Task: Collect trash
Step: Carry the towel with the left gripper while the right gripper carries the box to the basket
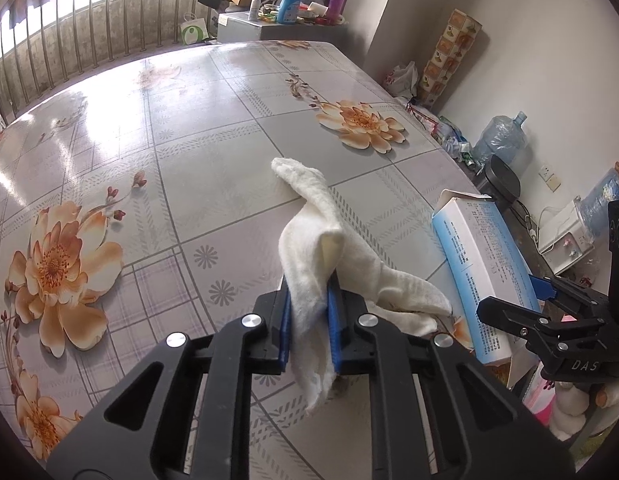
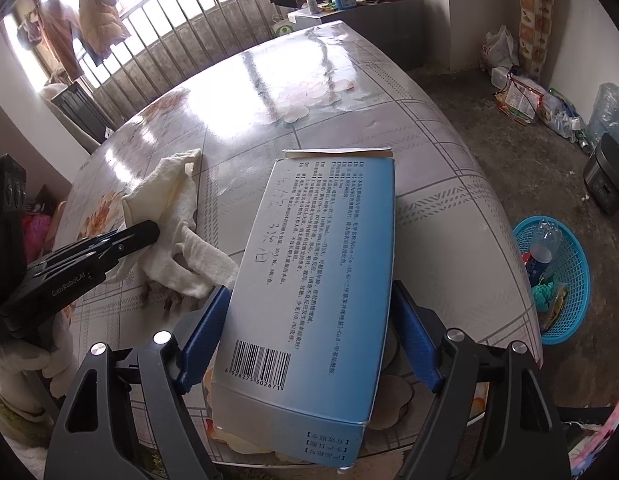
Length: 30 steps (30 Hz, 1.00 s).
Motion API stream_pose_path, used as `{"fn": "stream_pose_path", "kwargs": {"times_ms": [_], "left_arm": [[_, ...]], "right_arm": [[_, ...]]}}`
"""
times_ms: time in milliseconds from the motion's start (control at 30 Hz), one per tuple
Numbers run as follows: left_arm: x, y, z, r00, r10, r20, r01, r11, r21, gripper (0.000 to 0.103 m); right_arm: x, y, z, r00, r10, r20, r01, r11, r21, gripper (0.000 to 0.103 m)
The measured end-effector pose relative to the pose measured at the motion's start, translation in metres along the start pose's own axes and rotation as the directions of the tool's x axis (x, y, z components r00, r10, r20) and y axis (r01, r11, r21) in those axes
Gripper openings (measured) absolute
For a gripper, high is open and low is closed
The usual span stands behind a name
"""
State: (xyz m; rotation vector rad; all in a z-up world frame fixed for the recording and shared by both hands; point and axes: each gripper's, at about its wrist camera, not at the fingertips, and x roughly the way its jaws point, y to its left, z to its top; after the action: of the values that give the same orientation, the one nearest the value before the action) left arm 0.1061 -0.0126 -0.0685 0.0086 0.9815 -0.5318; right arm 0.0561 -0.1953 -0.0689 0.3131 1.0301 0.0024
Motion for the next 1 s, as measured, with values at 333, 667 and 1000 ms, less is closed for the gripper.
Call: {"fn": "stream_pose_path", "kwargs": {"times_ms": [333,667,1000], "left_arm": [[-0.017,-0.003,0.008,0.998,-0.008,0.058,0.008,1.0,0.009,0.009],[-0.043,-0.016,0.018,0.991,-0.039,0.128,0.034,0.998,0.046,0.009],[-0.071,-0.03,0.031,0.977,-0.077,0.199,0.061,0.994,0.088,0.009]], "right_arm": [[-0.01,-0.012,0.004,0.996,0.087,0.031,-0.089,0.993,0.074,0.075],[-0.031,-0.017,0.011,0.986,0.132,0.102,-0.142,0.984,0.107,0.074],[-0.043,-0.032,0.018,0.963,0.233,0.131,-0.254,0.951,0.174,0.044]]}}
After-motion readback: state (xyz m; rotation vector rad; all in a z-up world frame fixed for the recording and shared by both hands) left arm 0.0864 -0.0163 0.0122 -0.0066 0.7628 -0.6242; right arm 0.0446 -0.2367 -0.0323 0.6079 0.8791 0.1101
